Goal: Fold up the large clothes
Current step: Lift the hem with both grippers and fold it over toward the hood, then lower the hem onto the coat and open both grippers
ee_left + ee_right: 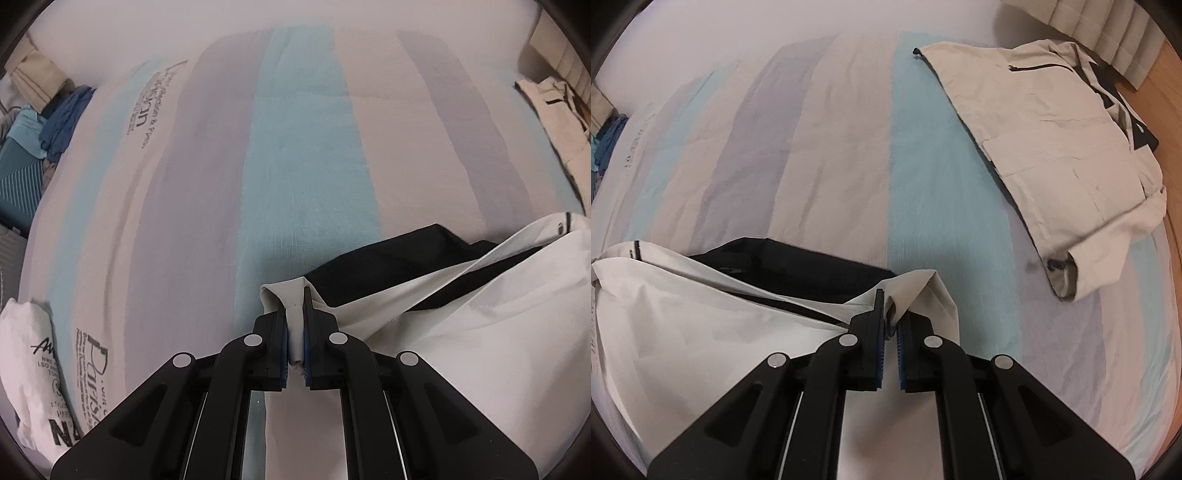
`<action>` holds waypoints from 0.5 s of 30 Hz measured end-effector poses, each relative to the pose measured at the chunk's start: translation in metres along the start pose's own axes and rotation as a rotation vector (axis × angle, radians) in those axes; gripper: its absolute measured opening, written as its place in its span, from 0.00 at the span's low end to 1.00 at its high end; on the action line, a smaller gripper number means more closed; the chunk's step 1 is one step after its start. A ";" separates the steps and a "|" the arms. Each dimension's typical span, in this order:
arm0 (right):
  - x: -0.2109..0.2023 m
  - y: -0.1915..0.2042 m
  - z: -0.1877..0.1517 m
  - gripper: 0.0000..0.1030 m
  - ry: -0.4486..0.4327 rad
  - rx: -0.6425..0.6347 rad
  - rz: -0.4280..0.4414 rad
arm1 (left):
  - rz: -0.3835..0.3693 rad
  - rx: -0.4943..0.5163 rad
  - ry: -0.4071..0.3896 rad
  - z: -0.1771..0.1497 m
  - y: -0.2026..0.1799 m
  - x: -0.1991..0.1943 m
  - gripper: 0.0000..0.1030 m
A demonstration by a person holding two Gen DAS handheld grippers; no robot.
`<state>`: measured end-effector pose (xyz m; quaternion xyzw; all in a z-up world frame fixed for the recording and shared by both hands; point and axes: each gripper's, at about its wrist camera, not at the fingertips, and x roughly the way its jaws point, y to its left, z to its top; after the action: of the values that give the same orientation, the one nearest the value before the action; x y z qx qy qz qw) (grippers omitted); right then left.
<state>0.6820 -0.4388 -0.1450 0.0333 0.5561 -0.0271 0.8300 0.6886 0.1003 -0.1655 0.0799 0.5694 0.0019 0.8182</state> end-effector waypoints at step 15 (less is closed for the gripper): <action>0.067 0.017 0.009 0.04 0.088 -0.048 -0.058 | 0.012 0.010 0.053 0.015 -0.011 0.061 0.05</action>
<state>0.7170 -0.4230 -0.2035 -0.0017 0.5933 -0.0365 0.8041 0.7232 0.0935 -0.2191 0.0872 0.5904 0.0060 0.8024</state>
